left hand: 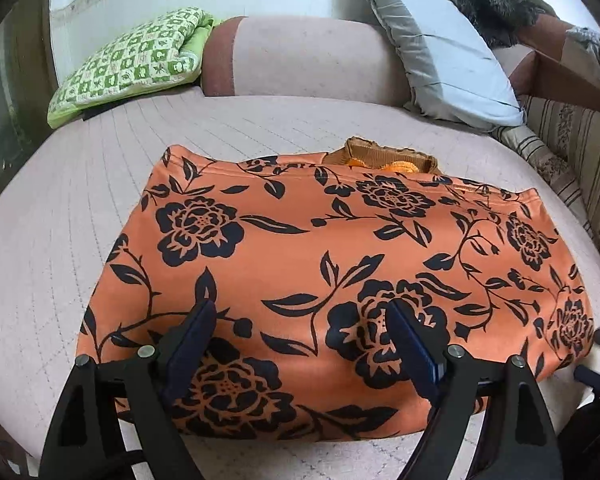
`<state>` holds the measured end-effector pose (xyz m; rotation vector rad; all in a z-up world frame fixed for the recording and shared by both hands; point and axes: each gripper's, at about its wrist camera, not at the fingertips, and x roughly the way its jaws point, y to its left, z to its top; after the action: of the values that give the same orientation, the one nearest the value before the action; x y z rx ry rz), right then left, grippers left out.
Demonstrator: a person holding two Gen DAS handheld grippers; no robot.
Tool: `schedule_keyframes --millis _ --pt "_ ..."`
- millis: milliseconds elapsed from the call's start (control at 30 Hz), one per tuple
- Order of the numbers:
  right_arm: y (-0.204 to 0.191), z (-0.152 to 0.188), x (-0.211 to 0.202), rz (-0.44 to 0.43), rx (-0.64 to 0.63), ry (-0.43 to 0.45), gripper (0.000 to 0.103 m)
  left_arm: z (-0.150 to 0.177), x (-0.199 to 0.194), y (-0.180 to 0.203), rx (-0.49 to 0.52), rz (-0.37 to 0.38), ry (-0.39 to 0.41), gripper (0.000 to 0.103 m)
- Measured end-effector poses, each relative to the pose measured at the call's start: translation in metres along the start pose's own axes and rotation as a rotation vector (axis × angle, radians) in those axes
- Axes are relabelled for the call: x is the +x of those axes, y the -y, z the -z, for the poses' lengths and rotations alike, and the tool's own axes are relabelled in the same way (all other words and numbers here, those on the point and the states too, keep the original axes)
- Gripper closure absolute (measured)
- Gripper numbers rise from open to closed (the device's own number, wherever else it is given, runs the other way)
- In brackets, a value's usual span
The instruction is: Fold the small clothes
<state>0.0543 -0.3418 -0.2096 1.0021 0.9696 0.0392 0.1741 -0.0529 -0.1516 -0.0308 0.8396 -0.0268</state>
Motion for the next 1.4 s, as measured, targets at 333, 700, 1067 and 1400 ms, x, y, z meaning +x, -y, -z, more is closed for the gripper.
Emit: schedule_keyframes --millis 333,700,1067,1400 --pt "-0.014 -0.02 0.012 0.083 -0.091 0.053 0.071 -0.002 0.011 -0.004 -0.041 0.009 -0.023 0.016" --pt "-0.006 -0.016 0.009 0.095 -0.028 0.1 0.021 -0.01 -0.018 0.009 -0.065 0.078 0.143 0.01" --pt "-0.009 -0.023 0.022 0.114 -0.06 0.07 0.078 -0.008 -0.034 0.015 0.019 0.017 0.173 0.019" --pt "-0.102 -0.019 0.024 0.11 -0.322 0.086 0.088 0.028 0.012 -0.059 -0.027 -0.15 -0.089 0.017"
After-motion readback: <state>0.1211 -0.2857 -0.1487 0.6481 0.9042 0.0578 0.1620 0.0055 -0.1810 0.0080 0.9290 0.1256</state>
